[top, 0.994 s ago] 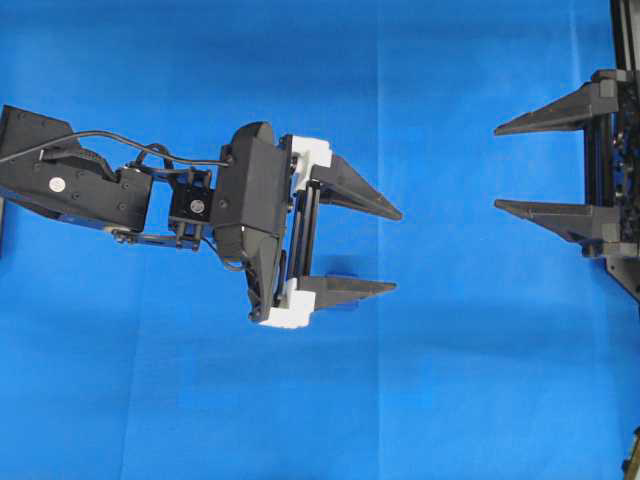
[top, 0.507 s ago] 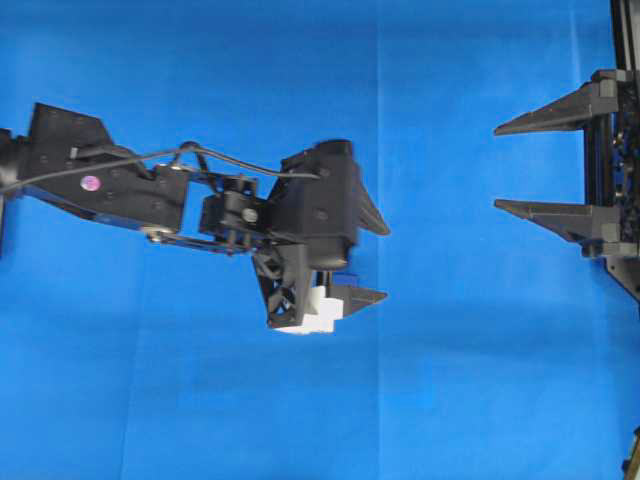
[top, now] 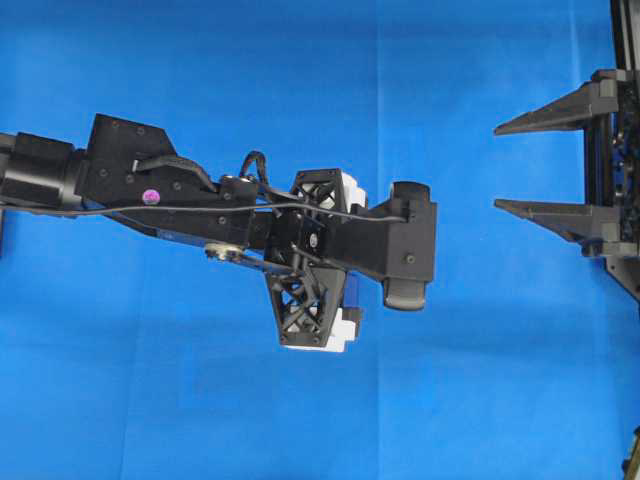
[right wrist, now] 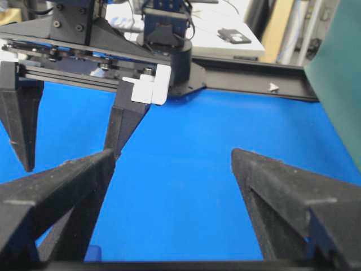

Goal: Handover the blue block to the right arm after grasping it with the left arm, then place it in the designated position.
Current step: 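Swing the left gripper over the blue cube, fingers pointing down, then lower the left gripper around the blue cube and close on it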

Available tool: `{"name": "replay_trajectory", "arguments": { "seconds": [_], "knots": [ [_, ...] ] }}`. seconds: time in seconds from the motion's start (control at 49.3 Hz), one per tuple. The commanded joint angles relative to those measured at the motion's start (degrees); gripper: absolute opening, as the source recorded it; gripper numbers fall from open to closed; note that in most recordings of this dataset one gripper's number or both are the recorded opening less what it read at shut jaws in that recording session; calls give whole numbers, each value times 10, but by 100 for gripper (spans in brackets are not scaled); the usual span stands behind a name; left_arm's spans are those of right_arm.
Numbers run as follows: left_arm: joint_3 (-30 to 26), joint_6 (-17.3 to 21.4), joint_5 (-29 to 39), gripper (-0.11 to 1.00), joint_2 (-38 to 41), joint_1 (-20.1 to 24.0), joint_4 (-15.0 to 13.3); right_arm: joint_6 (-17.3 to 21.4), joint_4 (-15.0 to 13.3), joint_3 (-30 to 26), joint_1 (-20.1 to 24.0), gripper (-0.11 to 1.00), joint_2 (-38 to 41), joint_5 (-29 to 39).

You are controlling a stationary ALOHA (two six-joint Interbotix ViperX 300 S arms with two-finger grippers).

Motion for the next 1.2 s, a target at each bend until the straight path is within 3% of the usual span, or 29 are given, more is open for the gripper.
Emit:
{"name": "replay_trajectory", "arguments": {
  "seconds": [0.0,1.176],
  "knots": [
    [-17,-1,1,92,-11,3,4,0,0,-18,-1,99,3,-4],
    [-11,-5,2,92,-10,4,4,0,0,-18,-1,99,3,-2]
  ]
}}
